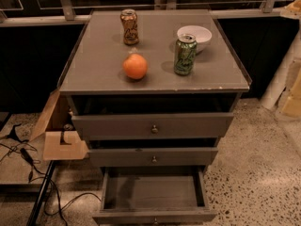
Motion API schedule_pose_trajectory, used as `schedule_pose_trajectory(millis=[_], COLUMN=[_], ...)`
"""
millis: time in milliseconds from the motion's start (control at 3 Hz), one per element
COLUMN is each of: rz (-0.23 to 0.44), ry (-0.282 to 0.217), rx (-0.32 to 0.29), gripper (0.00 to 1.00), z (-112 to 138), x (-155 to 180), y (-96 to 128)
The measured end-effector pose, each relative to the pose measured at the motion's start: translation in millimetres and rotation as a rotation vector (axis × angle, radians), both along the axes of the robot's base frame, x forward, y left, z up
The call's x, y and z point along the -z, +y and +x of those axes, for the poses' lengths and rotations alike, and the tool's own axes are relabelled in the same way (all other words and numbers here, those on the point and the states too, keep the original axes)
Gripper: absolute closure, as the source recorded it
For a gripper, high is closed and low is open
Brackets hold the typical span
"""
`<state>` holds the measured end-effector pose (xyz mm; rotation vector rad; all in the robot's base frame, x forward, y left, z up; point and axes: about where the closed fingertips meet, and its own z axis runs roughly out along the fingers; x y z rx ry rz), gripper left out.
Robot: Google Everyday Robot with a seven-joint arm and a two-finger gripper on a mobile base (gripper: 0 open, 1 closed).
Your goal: Place orange into bottom drawer
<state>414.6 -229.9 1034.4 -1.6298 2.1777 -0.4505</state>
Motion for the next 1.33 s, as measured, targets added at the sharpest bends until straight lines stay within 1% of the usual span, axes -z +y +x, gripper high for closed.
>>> schedule_pose_trajectory(millis=[333, 667, 1000, 1333], rz=[0.000, 0.000, 0.040, 0.111], ry=[0.000, 0.000, -0.041, -0.103], rx=[0.000, 0.000, -0.002, -0.015], gripper=[0.00, 0.19, 0.42, 0.66], z=[0.0, 0.0, 14.5, 41.5], x=[0.0, 0.0, 1.2, 9.9], y=[0.0, 0.0, 14.7, 44.5])
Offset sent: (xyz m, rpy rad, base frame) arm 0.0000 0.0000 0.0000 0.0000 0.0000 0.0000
